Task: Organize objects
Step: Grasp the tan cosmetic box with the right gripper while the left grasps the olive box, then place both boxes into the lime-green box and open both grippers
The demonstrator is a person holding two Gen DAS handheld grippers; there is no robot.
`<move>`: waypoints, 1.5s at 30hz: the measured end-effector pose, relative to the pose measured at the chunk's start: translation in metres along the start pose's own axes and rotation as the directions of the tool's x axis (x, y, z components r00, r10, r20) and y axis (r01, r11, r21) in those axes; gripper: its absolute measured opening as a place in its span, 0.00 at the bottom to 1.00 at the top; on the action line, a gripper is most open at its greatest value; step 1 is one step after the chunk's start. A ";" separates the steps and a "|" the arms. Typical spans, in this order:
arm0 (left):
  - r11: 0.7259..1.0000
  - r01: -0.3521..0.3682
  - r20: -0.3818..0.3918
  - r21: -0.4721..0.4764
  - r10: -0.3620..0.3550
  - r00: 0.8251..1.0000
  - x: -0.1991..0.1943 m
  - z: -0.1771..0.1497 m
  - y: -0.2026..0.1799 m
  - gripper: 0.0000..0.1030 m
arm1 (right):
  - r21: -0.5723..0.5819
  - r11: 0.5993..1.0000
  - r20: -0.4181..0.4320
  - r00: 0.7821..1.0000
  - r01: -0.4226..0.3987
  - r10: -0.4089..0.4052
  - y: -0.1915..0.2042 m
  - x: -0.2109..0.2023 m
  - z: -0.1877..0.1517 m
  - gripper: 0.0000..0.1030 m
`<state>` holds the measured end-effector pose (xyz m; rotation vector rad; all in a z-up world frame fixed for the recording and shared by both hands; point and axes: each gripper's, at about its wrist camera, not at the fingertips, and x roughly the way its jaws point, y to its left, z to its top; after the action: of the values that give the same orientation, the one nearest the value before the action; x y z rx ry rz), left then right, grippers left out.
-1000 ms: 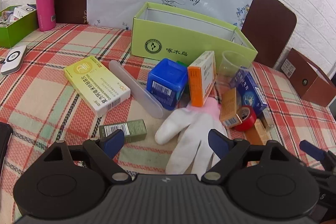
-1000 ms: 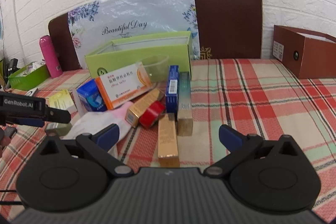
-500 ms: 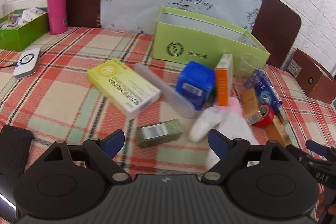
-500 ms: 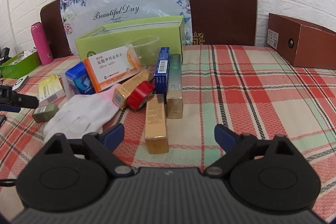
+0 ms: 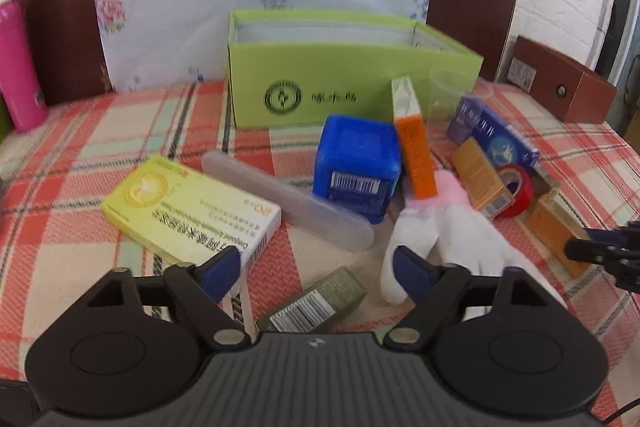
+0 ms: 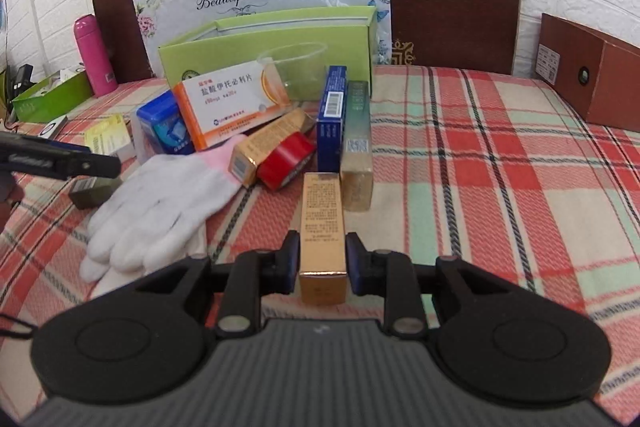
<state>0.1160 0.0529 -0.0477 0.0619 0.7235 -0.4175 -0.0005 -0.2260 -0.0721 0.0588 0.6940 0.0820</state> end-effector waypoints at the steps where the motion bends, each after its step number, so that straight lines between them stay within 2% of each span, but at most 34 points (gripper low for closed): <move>1: 1.000 0.000 0.013 0.008 0.000 1.000 -0.003 -0.002 -0.001 0.78 | 0.000 1.000 -0.006 1.000 0.002 -0.002 -0.001 -0.005 -0.003 0.23; 3: 1.000 0.025 -0.013 0.003 -0.025 1.000 -0.007 -0.008 -0.003 0.66 | 0.001 1.000 -0.022 1.000 0.000 0.000 -0.003 -0.014 -0.007 0.23; 4: 0.999 0.033 -0.035 -0.011 -0.033 0.999 -0.006 -0.012 -0.004 0.63 | -0.002 1.000 -0.031 0.999 -0.010 0.010 -0.004 -0.017 -0.009 0.23; 6: 1.000 0.016 -0.061 -0.011 -0.017 0.998 -0.007 -0.025 -0.007 0.55 | -0.015 0.999 -0.041 0.999 -0.031 0.030 -0.004 -0.023 -0.012 0.23; 8: 1.000 -0.004 -0.039 0.024 0.005 0.999 -0.014 -0.035 -0.015 0.54 | -0.032 0.999 -0.049 0.998 -0.035 0.033 -0.004 -0.025 -0.013 0.23; 11: 0.999 0.035 -0.042 0.023 -0.034 0.999 -0.023 -0.040 -0.024 0.54 | -0.026 0.999 -0.045 0.998 -0.036 0.035 -0.004 -0.025 -0.012 0.23; 13: 1.000 0.009 -0.037 0.024 -0.008 0.999 -0.023 -0.037 -0.029 0.54 | -0.009 0.999 -0.037 0.999 -0.039 0.039 -0.004 -0.024 -0.010 0.24; 15: 0.999 -0.042 -0.029 -0.006 0.042 0.999 -0.019 -0.031 -0.026 0.54 | -0.007 0.999 -0.030 0.999 -0.038 0.037 -0.003 -0.023 -0.008 0.25; 17: 0.995 -0.061 -0.042 -0.076 0.058 0.997 -0.013 -0.024 -0.017 0.54 | -0.013 0.999 -0.026 0.999 -0.037 0.036 -0.001 -0.023 -0.007 0.29; 20: 0.987 -0.059 -0.068 -0.150 0.049 0.997 -0.005 -0.019 -0.010 0.35 | -0.013 0.999 -0.029 0.999 -0.030 0.030 0.001 -0.019 -0.006 0.29; 27: 0.994 -0.076 -0.071 -0.083 0.070 0.995 -0.012 -0.027 -0.026 0.35 | -0.026 1.000 -0.053 0.999 -0.016 0.014 0.004 -0.010 -0.005 0.29; 36: 0.989 -0.104 -0.072 -0.101 0.097 0.993 -0.008 -0.024 -0.024 0.35 | -0.023 1.000 -0.063 0.998 -0.009 0.008 0.002 -0.007 -0.007 0.29; 37: 0.989 -0.106 -0.072 -0.102 0.098 0.993 -0.009 -0.024 -0.024 0.35 | -0.018 1.000 -0.067 0.998 -0.014 0.012 0.002 -0.006 -0.008 0.25; 38: 0.989 -0.109 -0.073 -0.103 0.102 0.992 -0.009 -0.024 -0.024 0.25 | -0.021 1.000 -0.072 0.997 -0.015 0.013 0.002 -0.005 -0.009 0.23; 39: 0.988 -0.111 -0.074 -0.107 0.103 0.992 -0.010 -0.024 -0.023 0.23 | -0.024 1.000 -0.071 0.997 -0.016 0.014 0.002 -0.004 -0.010 0.23; 42: 0.988 -0.086 -0.077 -0.132 0.076 0.994 -0.017 -0.021 -0.021 0.23 | -0.039 0.999 -0.071 0.997 -0.035 0.032 0.005 -0.007 -0.009 0.23; 45: 0.990 -0.032 -0.037 -0.136 0.027 0.999 -0.034 -0.012 -0.024 0.23 | -0.032 0.996 -0.057 0.995 -0.087 0.085 0.006 -0.016 -0.003 0.23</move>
<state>0.0766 0.0454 -0.0323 -0.0491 0.7833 -0.3384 -0.0152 -0.2220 -0.0635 0.0538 0.7450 0.1785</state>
